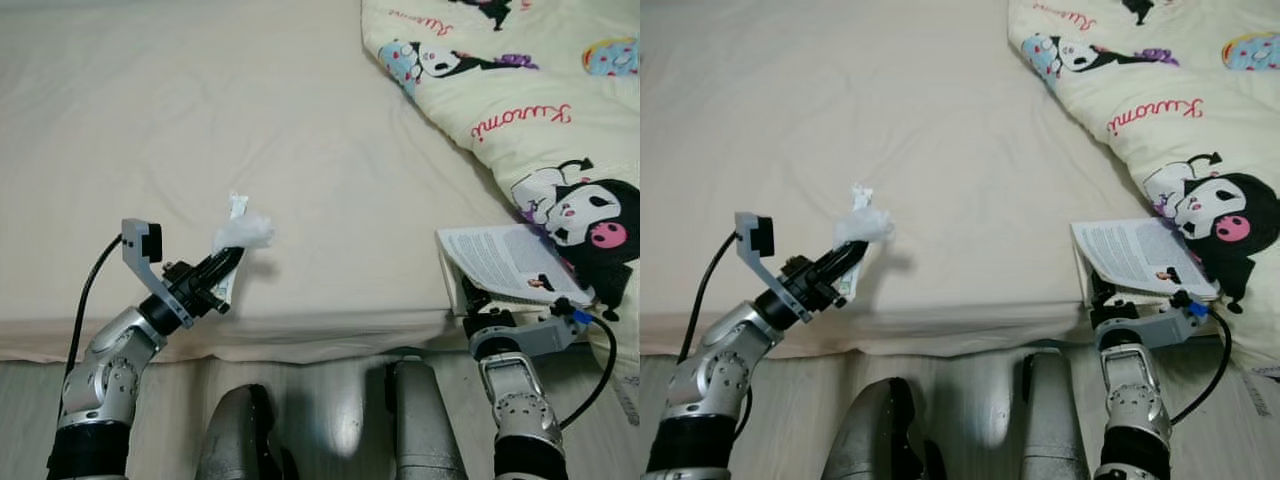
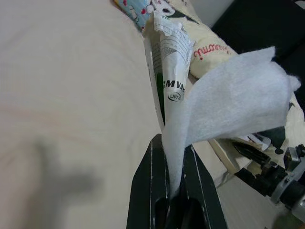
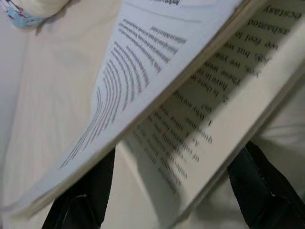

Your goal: Clean up the room

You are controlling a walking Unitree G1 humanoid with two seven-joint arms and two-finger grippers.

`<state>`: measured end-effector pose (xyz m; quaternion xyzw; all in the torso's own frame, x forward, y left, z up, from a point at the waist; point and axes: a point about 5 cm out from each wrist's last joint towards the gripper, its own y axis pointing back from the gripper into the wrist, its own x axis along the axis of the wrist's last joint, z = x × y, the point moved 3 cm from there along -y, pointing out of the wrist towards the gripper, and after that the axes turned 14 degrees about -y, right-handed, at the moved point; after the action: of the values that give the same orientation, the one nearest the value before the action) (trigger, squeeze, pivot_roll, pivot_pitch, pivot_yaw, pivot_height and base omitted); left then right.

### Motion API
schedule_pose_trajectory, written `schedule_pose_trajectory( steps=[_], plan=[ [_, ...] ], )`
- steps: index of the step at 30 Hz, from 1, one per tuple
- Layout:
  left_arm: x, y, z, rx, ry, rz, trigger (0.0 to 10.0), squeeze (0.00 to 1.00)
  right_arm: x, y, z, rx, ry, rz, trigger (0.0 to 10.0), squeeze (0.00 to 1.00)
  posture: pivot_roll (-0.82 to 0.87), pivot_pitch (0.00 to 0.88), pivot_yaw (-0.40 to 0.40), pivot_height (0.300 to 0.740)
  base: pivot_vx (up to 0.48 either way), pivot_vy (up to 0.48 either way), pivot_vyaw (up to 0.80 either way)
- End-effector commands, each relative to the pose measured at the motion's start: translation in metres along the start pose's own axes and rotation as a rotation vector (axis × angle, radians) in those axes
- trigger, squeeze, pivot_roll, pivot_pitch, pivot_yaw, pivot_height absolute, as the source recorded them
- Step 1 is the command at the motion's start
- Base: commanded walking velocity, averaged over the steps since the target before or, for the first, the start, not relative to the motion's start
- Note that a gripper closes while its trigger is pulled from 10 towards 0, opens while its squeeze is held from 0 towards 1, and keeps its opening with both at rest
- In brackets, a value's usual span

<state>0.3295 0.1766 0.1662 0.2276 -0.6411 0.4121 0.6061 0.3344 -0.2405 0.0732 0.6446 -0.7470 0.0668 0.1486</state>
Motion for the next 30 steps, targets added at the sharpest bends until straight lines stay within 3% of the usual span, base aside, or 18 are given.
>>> schedule_pose_trajectory(
  steps=[1, 3, 4, 5, 7, 8, 14, 19, 25, 29, 30],
  plan=[
    [-0.006, 0.011, -0.005, 0.029, -0.001, -0.044, 0.0, 0.00, -0.016, 0.000, -0.001, 0.025, -0.005, -0.049, 10.0, 0.00, -0.08, 0.227, 0.101, 0.586, 0.000, 0.000, 0.00],
    [-0.008, 0.011, -0.004, 0.036, 0.002, -0.051, 0.0, 0.00, -0.012, 0.002, 0.003, 0.011, -0.013, -0.021, 10.0, 0.00, -0.08, 0.221, 0.101, 0.586, 0.000, 0.000, 0.00],
    [-0.009, 0.009, -0.002, 0.035, 0.007, -0.053, 0.0, 0.00, -0.004, 0.002, 0.006, 0.014, -0.039, 0.028, 4.9, 0.00, -0.09, 0.210, 0.103, 0.586, 0.000, 0.000, 0.00],
    [-0.011, 0.007, 0.000, 0.033, 0.010, -0.056, 0.0, 0.00, 0.004, 0.003, 0.007, 0.024, -0.054, 0.073, 0.9, 0.00, -0.09, 0.202, 0.104, 0.586, 0.000, 0.000, 0.00],
    [-0.013, 0.006, 0.001, 0.031, 0.013, -0.058, 0.0, 0.00, 0.011, 0.004, 0.007, 0.034, -0.071, 0.107, 0.9, 0.00, -0.10, 0.196, 0.103, 0.586, 0.000, 0.000, 0.00],
    [-0.014, 0.004, 0.004, 0.021, 0.018, -0.057, 0.0, 0.00, 0.018, 0.004, 0.005, 0.048, -0.073, 0.131, 0.0, 0.00, -0.10, 0.194, 0.104, 0.586, 0.000, 0.000, 0.00],
    [-0.018, -0.001, 0.009, 0.004, 0.026, -0.070, 0.0, 0.00, 0.037, 0.000, -0.006, 0.105, -0.061, 0.172, 0.0, 0.00, -0.12, 0.169, 0.100, 0.586, 0.000, 0.000, 0.00],
    [-0.019, -0.005, 0.009, 0.002, 0.028, -0.066, 0.0, 0.00, 0.039, -0.005, -0.015, 0.121, -0.040, 0.179, 0.0, 0.00, -0.13, 0.154, 0.094, 0.586, 0.000, 0.000, 0.00],
    [-0.024, -0.007, 0.012, -0.004, 0.030, -0.072, 0.0, 0.00, 0.019, -0.007, -0.009, 0.064, 0.062, 0.097, 0.0, 0.00, -0.14, 0.143, 0.090, 0.586, 0.000, 0.000, 0.00],
    [-0.026, -0.008, 0.017, -0.017, 0.033, -0.073, 0.0, 0.00, -0.030, -0.001, -0.010, 0.108, 0.200, -0.107, 0.0, 0.00, -0.15, 0.140, 0.092, 0.586, 0.000, 0.000, 0.00],
    [-0.026, -0.008, 0.017, -0.017, 0.033, -0.073, 0.0, 0.00, -0.030, -0.001, -0.010, 0.108, 0.200, -0.107, 0.0, 0.00, -0.15, 0.140, 0.092, 0.586, 0.000, 0.000, 0.00]
  ],
)
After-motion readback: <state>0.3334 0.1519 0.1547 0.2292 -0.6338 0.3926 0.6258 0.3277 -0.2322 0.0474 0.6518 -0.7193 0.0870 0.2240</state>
